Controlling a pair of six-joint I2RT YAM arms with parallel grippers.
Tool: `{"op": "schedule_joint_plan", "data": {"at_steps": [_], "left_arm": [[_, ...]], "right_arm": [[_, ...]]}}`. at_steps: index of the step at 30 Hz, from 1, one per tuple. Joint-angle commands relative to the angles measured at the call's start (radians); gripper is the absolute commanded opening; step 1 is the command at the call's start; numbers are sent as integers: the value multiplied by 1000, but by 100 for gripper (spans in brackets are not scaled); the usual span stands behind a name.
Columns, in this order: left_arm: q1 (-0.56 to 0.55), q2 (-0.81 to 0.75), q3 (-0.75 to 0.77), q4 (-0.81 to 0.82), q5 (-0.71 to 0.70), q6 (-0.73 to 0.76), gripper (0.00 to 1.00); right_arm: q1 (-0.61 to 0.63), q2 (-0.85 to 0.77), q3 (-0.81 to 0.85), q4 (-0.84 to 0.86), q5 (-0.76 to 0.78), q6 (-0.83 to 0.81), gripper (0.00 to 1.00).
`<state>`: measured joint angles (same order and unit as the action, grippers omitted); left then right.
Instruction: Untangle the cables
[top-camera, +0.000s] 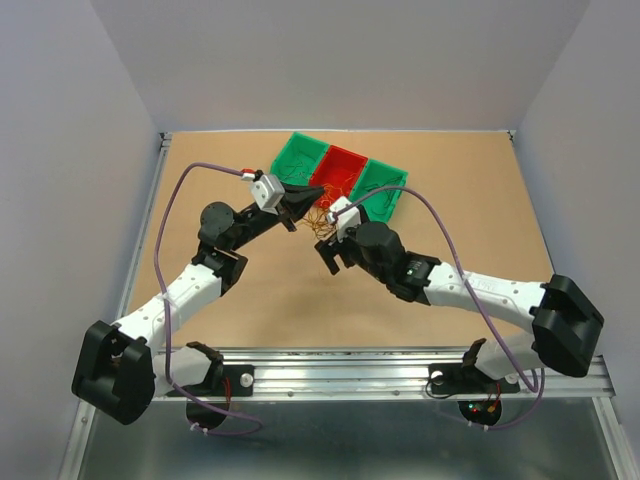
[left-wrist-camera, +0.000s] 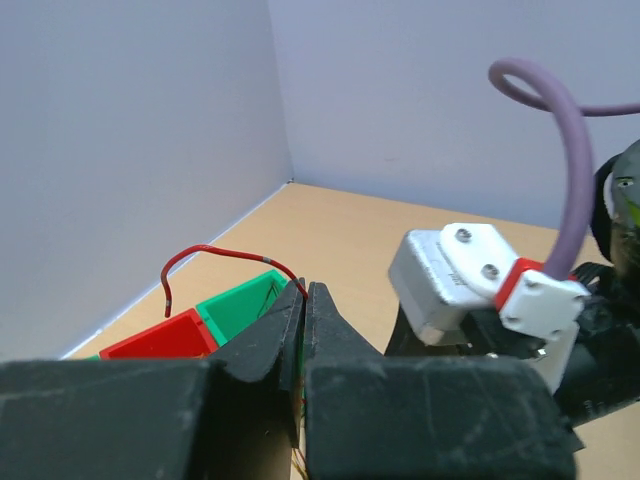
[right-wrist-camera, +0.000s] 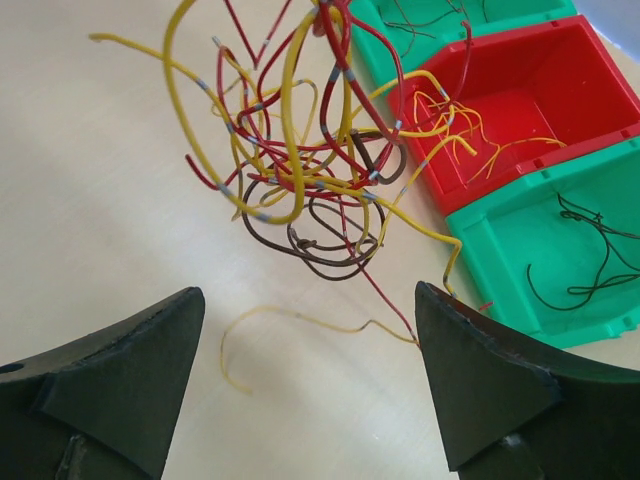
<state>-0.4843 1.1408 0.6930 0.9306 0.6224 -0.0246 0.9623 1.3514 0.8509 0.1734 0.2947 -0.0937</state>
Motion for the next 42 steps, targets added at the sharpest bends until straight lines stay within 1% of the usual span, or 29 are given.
{"op": "schedule_joint_plan", "data": {"at_steps": [1,2,3,4,6,7,8,10,11,18,19,21,22,23,25,30,38,42], "left_arm": [[-2,-27,-9,60,-3,-8,0],[-2,-26,-9,60,-4,-8,0],[-2,-26,-9,60,-7,-8,0],[0,-24,-9,60,-15,-6,0],[-2,-24,-10,56,-35,-5,0],[-2,-26,-9,53,-68,-5,0],[-2,-27,-9,45,-88,-5,0],[0,-26,-6,37,-150,-11,0],[0,-26,-7,36,-162,-11,0],[3,-26,-7,33,-231,-15,0],[7,-26,-7,31,-236,-20,0],[12,-26,-6,33,-207,-21,0],[12,-27,-6,33,-172,-17,0],[12,-27,-6,36,-152,-17,0],[10,-29,-7,37,-107,-12,0],[10,-26,-7,42,-92,-8,0],[12,-26,-6,42,-79,-11,0],[10,-32,-4,40,-61,-15,0]], "right_arm": [[-33,32,96,93,-17,-18,91],[-36,40,97,97,-26,-18,87],[-37,41,102,100,-44,-15,79],[-43,48,103,100,-49,-15,61],[-43,46,106,98,-54,-9,44],[-43,42,102,98,-55,0,38],[-45,28,99,98,-58,3,29],[-43,9,86,98,-77,9,16],[-45,0,73,98,-81,11,1],[-43,-109,11,98,-46,41,0],[-43,-139,4,94,-19,49,5],[-43,-167,-12,92,20,55,36],[-43,-185,-25,90,61,55,56],[-43,-195,-33,92,79,52,60],[-43,-202,-42,94,121,40,64],[-48,-186,-46,127,195,20,65],[-82,-91,-13,172,136,-15,71],[-94,-54,-3,210,98,-17,73]]}}
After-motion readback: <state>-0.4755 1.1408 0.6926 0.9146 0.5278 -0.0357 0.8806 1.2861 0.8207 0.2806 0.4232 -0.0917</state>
